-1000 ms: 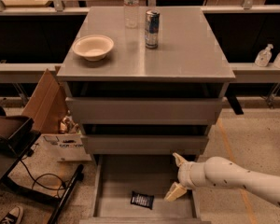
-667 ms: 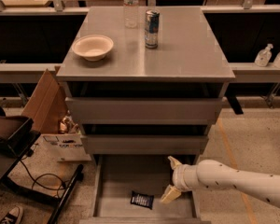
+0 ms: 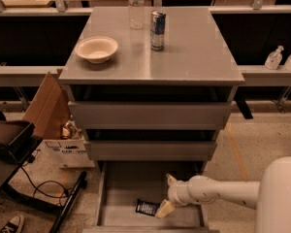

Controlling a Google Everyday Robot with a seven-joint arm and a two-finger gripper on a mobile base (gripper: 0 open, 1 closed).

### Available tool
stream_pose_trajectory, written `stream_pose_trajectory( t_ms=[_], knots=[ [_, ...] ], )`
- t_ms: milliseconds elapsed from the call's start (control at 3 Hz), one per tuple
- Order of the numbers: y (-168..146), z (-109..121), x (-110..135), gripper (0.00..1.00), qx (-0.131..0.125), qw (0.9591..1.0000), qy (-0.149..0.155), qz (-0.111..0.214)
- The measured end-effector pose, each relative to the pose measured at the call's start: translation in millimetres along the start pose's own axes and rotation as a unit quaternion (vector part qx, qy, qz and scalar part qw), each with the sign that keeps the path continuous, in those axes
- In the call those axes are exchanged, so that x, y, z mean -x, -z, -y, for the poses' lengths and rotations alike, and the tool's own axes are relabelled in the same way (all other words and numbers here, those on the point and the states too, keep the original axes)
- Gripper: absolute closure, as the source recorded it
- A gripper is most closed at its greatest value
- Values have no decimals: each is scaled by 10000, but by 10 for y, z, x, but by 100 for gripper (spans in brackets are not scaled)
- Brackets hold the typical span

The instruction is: Pick rxbar blueberry from bottom drawer and place on counter

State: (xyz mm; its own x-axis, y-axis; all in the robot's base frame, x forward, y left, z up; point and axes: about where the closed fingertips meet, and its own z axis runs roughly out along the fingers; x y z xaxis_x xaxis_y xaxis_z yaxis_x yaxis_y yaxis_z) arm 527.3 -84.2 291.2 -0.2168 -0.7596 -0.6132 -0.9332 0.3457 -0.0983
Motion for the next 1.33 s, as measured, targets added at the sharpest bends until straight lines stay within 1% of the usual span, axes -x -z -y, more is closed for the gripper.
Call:
stream_pose_trajectory(
  t_ms=[333,667,1000,1333],
  knots=[
    [-533,7,-301,0,190,9990,-415,16],
    [-920,3,-520,0,340,9970,-700,3],
    [-1269,-94,-653,0,475,9944,-938,50],
    [-1569,-195,-698,0,551,9934,-1009,42]
  ],
)
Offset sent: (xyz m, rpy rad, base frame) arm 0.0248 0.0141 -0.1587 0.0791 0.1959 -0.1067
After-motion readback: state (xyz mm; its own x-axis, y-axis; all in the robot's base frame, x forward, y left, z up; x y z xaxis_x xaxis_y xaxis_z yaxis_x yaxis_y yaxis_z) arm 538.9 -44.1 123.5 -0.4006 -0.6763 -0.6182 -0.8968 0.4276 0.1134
